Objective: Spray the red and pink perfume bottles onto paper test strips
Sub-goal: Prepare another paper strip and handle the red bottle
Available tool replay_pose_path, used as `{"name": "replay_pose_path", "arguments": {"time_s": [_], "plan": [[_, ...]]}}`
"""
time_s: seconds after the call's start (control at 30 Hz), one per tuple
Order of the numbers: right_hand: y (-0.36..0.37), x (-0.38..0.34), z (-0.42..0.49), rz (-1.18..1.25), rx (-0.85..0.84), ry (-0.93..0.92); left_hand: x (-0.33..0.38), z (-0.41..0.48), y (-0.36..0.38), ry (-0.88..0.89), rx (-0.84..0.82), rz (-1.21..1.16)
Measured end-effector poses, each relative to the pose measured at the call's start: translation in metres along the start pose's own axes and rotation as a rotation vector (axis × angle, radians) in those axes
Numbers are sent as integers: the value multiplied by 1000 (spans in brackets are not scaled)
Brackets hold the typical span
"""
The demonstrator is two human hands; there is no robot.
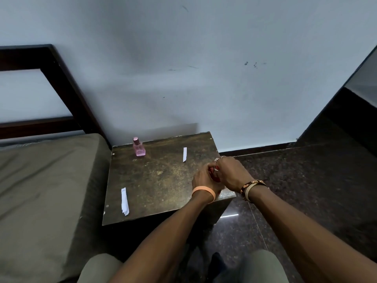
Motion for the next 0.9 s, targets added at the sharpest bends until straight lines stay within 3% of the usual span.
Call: {"name": "replay_pose_path", "arguments": {"time_s": [0.3,0.9], "plan": [[7,-2,1,0,2,-76,-4,8,-1,-9,-43,46],[11,-7,9,-199,-117,-111,-5,6,-3,1,-56,-83]]}}
Point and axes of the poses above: each hand's wrist, its own z-axis towards the middle knuckle, its own y-axis out of the palm, x = y × z, the point moved 8 cm from there along z, towards the middle knuckle, and after that the axes turned 4 degrees about z, right-handed, at the moved point
